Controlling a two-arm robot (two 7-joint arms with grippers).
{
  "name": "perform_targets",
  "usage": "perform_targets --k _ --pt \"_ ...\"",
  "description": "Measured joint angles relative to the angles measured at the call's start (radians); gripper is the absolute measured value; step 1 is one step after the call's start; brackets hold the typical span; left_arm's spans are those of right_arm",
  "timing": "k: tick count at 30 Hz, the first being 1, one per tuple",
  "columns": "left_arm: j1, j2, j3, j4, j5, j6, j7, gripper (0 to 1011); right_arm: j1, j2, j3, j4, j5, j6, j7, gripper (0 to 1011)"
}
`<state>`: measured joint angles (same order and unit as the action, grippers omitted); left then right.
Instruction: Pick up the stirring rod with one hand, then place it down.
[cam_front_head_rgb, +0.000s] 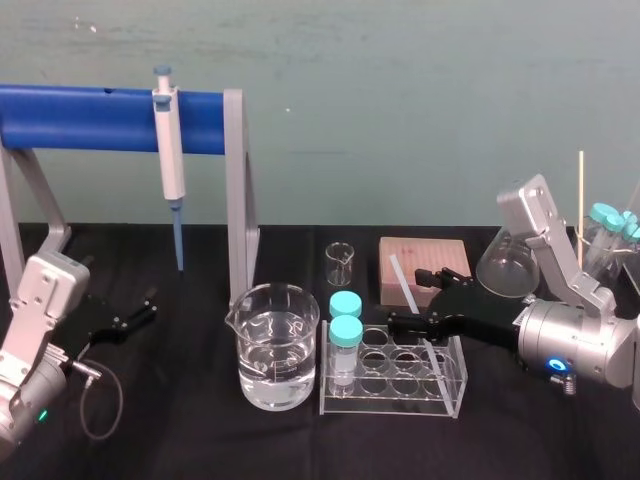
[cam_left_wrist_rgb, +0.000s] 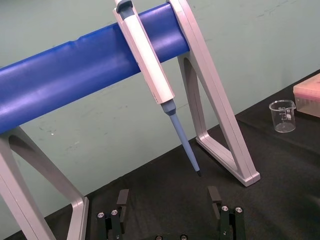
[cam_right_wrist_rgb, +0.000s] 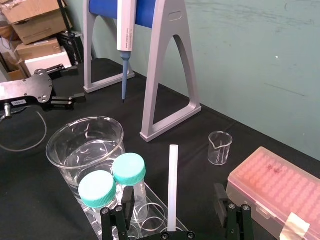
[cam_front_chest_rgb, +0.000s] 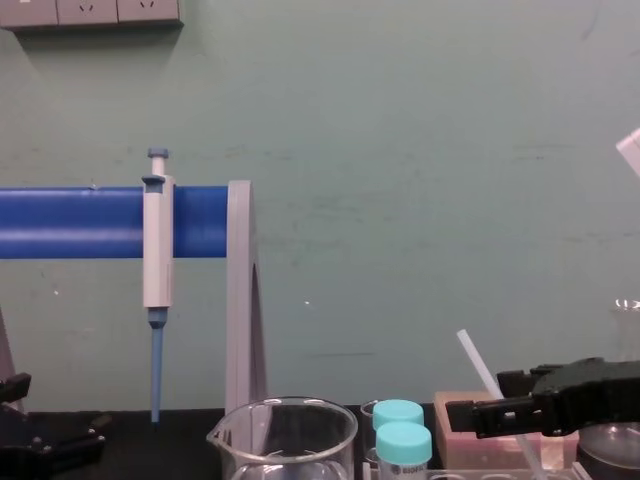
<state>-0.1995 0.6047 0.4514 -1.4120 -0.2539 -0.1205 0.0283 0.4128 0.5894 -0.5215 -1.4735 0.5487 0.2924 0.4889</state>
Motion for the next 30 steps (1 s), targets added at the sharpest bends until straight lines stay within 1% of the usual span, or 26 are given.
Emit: perform_targets --k 5,7,8,10,11,13,16,21,22,23,27,28,30 --pt "0.0 0.0 0.0 0.0 0.0 0.0 0.0 1000 0.0 0.001 0.0 -0.001 0.0 0.0 0.0 1000" --pt "0.0 0.0 0.0 0.0 0.0 0.0 0.0 1000 0.0 0.002 0.0 -0.001 0.001 0.0 0.0 980" --pt "0.0 0.0 0.0 0.0 0.0 0.0 0.0 1000 0.0 0.002 0.0 -0.001 0.001 0.0 0.0 939" --pt "0.0 0.0 0.0 0.0 0.0 0.0 0.0 1000 0.0 0.002 0.0 -0.001 0.001 0.0 0.0 912" --pt "0.0 0.0 0.0 0.0 0.0 0.0 0.0 1000 0.0 0.002 0.0 -0.001 0.002 0.0 0.0 865" --pt "0.0 0.0 0.0 0.0 0.0 0.0 0.0 1000 0.0 0.002 0.0 -0.001 0.002 0.0 0.0 838" --pt "0.0 0.0 0.0 0.0 0.0 0.0 0.0 1000 -0.001 0.002 0.0 -0.002 0.003 0.0 0.0 723" --pt "0.0 0.0 0.0 0.0 0.0 0.0 0.0 1000 -0.001 0.003 0.001 -0.002 0.004 0.0 0.0 605" --pt "0.0 0.0 0.0 0.0 0.0 0.0 0.0 1000 -0.001 0.003 0.001 -0.002 0.004 0.0 0.001 543" --pt "0.0 0.0 0.0 0.0 0.0 0.0 0.0 1000 -0.001 0.003 0.001 -0.002 0.004 0.0 0.0 522" --pt "0.0 0.0 0.0 0.0 0.0 0.0 0.0 1000 -0.001 0.003 0.001 -0.003 0.005 0.0 0.0 381" --pt "0.0 0.0 0.0 0.0 0.0 0.0 0.0 1000 -0.001 0.003 0.001 -0.003 0.005 0.0 0.001 381" --pt "0.0 0.0 0.0 0.0 0.0 0.0 0.0 1000 -0.001 0.004 0.001 -0.003 0.005 0.0 0.001 278"
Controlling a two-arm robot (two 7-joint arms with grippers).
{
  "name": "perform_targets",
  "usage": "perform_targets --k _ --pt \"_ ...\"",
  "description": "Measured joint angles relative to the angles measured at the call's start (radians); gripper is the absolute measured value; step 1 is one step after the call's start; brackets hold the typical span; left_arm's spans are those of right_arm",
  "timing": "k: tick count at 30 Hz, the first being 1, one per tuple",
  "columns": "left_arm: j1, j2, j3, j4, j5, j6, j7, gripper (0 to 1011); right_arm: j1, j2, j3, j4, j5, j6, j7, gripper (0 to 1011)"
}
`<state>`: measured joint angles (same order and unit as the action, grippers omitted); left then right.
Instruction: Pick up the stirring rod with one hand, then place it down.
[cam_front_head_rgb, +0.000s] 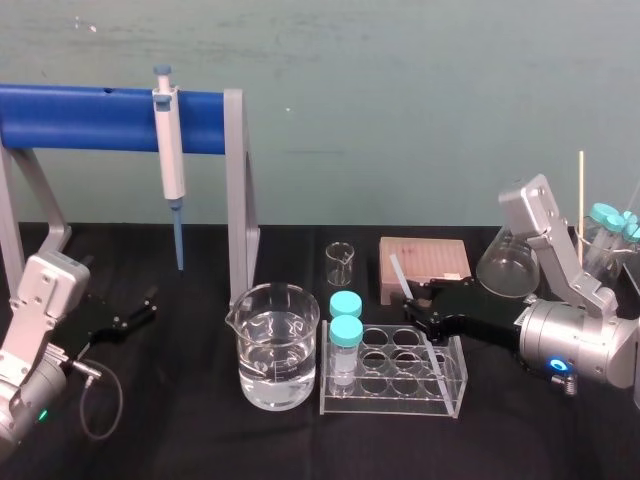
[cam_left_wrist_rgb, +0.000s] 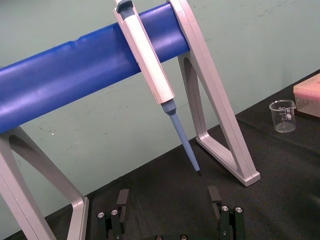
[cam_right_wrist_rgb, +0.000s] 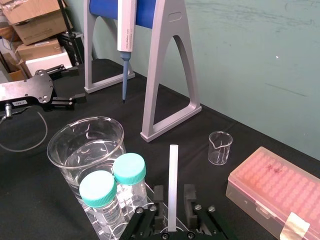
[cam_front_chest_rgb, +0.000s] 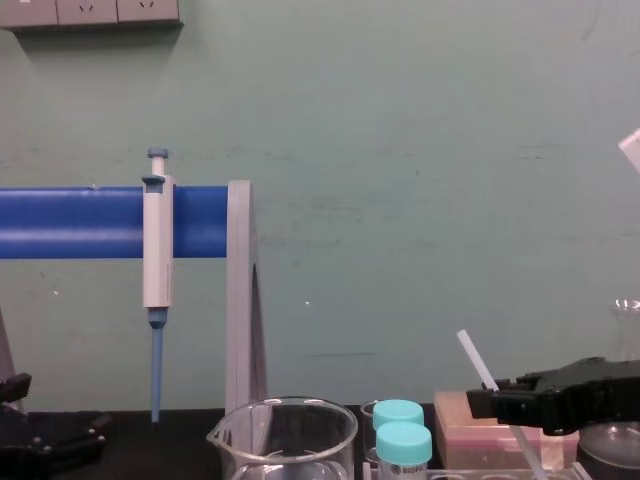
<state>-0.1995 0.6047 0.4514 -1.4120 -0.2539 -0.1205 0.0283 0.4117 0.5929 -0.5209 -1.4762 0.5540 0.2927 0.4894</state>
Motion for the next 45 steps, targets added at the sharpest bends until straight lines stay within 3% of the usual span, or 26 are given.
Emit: perform_targets --k 7,15,22,32,37,45 --pt "0.0 0.0 0.0 0.0 0.0 0.0 0.0 1000 0.0 0.0 0.0 0.0 0.0 0.0 0.0 81" --pt "0.0 0.0 0.0 0.0 0.0 0.0 0.0 1000 -0.002 -0.001 0.002 0.0 0.0 -0.003 0.0 72" --pt "0.0 0.0 0.0 0.0 0.0 0.0 0.0 1000 -0.041 -0.02 0.042 -0.01 0.013 -0.087 -0.001 72" --pt "0.0 0.0 0.0 0.0 0.0 0.0 0.0 1000 -0.134 -0.042 0.108 -0.021 -0.001 -0.304 0.004 72" --pt "0.0 0.0 0.0 0.0 0.0 0.0 0.0 1000 -0.18 -0.053 0.149 -0.035 0.04 -0.361 0.037 72" --pt "0.0 0.0 0.0 0.0 0.0 0.0 0.0 1000 -0.193 -0.055 0.189 -0.063 0.043 -0.404 0.052 72"
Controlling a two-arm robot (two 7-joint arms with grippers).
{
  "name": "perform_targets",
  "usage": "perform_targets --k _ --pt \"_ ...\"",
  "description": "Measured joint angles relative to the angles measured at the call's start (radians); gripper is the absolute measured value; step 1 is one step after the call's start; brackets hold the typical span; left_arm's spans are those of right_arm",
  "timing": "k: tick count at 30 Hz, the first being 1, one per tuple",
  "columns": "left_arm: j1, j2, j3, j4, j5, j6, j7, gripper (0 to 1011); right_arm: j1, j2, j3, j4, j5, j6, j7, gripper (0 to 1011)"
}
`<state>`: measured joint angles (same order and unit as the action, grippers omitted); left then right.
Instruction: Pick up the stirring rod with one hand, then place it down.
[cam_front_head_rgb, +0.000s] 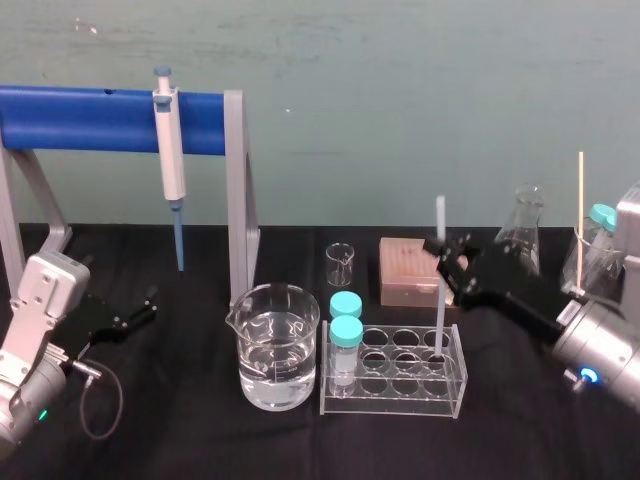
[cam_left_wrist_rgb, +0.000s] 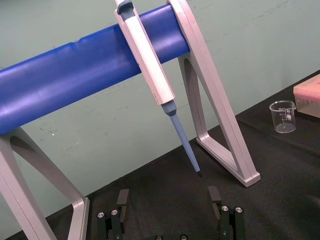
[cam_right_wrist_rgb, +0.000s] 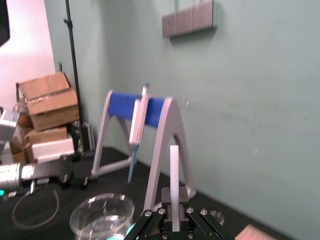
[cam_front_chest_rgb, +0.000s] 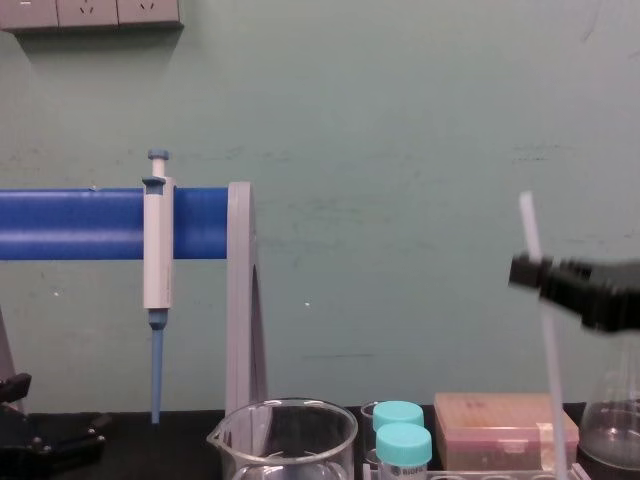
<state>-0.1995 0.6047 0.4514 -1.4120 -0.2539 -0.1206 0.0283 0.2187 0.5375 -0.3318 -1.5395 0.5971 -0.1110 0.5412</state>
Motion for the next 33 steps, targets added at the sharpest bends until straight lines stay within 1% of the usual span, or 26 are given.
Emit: perform_targets --k 5,6,9,10,12,17,21,33 --pt "0.0 0.0 0.0 0.0 0.0 0.0 0.0 1000 0.028 -0.006 0.03 -0.011 0.005 -0.033 0.012 72" --pt "0.0 0.0 0.0 0.0 0.0 0.0 0.0 1000 0.045 -0.013 0.04 -0.011 0.006 -0.046 0.016 72" --pt "0.0 0.0 0.0 0.0 0.0 0.0 0.0 1000 0.07 -0.024 0.051 -0.008 0.007 -0.062 0.02 72" --pt "0.0 0.0 0.0 0.0 0.0 0.0 0.0 1000 0.086 -0.031 0.056 -0.004 0.008 -0.07 0.023 72" --pt "0.0 0.0 0.0 0.0 0.0 0.0 0.0 1000 0.105 -0.041 0.063 0.002 0.01 -0.078 0.025 72" --pt "0.0 0.0 0.0 0.0 0.0 0.0 0.0 1000 0.129 -0.051 0.069 0.009 0.012 -0.082 0.027 72" --pt "0.0 0.0 0.0 0.0 0.0 0.0 0.0 1000 0.138 -0.054 0.07 0.01 0.006 -0.082 0.026 72" --pt "0.0 0.0 0.0 0.0 0.0 0.0 0.0 1000 0.139 -0.055 0.071 0.009 -0.008 -0.075 0.025 72"
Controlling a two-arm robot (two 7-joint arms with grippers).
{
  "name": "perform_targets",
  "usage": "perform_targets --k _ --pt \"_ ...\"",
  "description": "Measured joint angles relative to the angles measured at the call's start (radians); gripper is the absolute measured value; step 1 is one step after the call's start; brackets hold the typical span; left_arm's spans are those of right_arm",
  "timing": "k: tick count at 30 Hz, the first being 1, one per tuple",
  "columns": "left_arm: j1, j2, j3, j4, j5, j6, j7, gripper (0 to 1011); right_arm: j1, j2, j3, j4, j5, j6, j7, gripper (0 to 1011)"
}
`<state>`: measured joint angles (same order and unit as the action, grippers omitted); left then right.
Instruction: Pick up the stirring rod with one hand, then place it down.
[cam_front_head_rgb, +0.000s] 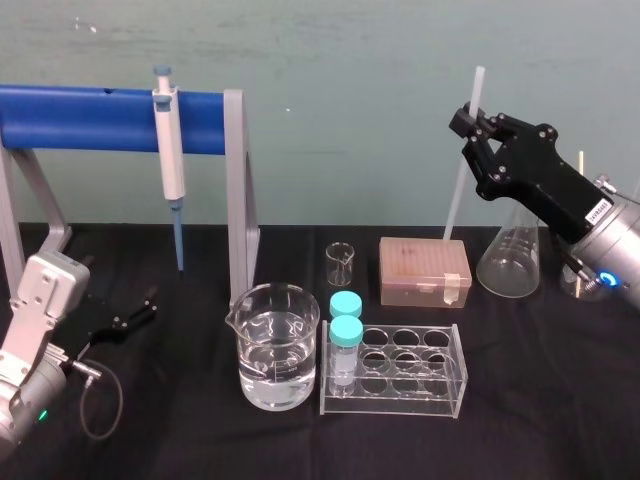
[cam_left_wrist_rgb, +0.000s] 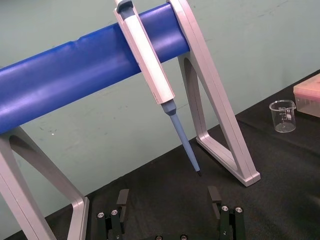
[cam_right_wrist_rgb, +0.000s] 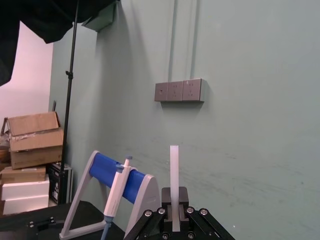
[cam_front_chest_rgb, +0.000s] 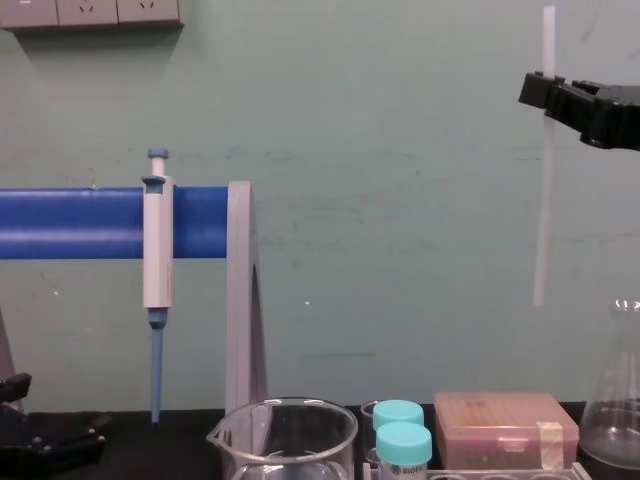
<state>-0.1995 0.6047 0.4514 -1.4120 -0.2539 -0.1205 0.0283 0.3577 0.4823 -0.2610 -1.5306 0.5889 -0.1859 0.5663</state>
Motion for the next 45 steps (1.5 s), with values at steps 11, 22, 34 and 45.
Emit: perform_targets --k 11,22,34,45 --pt "0.0 0.0 0.0 0.0 0.0 0.0 0.0 1000 -0.005 0.006 -0.005 -0.003 -0.004 0.013 0.0 72" --pt "0.0 0.0 0.0 0.0 0.0 0.0 0.0 1000 -0.012 0.012 -0.008 -0.006 -0.006 0.018 0.002 72" --pt "0.0 0.0 0.0 0.0 0.0 0.0 0.0 1000 -0.014 0.012 -0.009 -0.004 -0.004 0.013 0.008 72" --pt "0.0 0.0 0.0 0.0 0.0 0.0 0.0 1000 -0.016 0.013 -0.009 -0.005 -0.003 0.011 0.01 72"
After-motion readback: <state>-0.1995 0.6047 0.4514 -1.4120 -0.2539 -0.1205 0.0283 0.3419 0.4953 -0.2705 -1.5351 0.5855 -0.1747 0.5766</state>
